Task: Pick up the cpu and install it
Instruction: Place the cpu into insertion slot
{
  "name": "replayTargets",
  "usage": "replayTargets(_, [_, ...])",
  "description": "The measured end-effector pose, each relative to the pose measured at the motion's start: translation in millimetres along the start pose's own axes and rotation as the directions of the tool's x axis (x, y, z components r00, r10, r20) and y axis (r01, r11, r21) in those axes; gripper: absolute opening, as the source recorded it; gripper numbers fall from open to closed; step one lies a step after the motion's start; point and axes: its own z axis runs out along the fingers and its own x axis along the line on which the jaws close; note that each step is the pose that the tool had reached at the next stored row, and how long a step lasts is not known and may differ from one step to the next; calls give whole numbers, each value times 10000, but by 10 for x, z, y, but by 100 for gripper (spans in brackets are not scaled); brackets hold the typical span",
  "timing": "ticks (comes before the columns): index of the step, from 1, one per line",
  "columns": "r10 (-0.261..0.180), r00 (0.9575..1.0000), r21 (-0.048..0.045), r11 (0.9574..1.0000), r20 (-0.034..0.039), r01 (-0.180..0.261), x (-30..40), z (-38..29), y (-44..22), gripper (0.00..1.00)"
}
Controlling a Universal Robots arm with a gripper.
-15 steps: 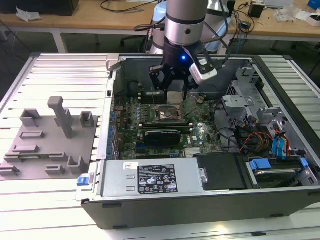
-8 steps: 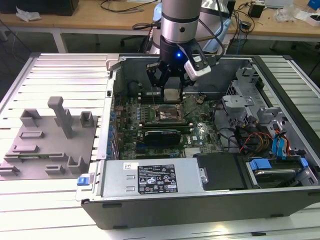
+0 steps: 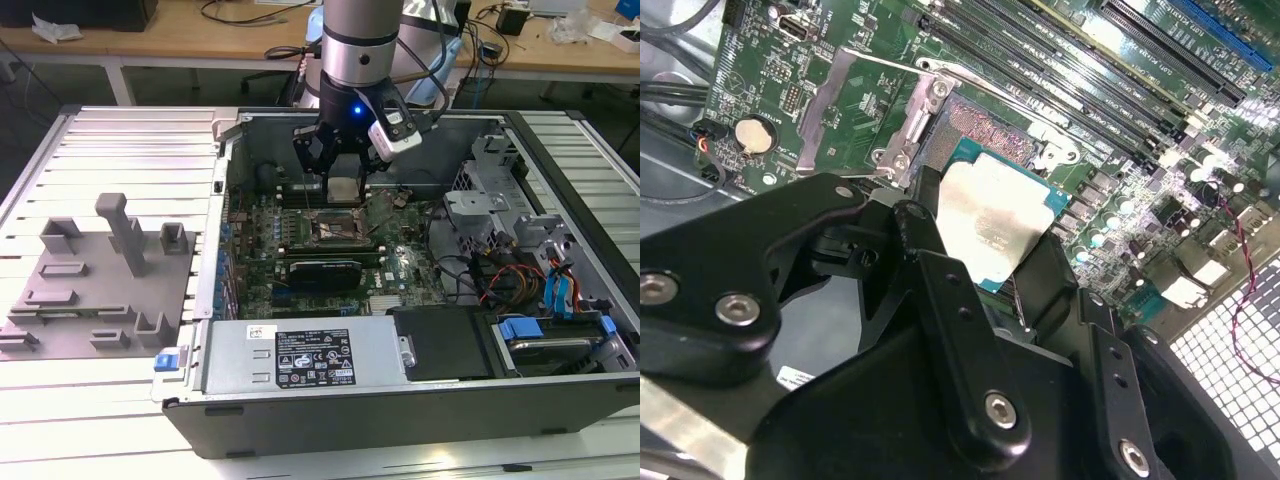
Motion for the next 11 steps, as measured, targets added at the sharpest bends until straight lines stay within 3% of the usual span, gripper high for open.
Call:
replayTargets(8, [11,10000,1,10000,-25,-11,-1,1,0,55])
replayTargets(11, [338,9994,6,9994,-14,-338,-1,1,0,55])
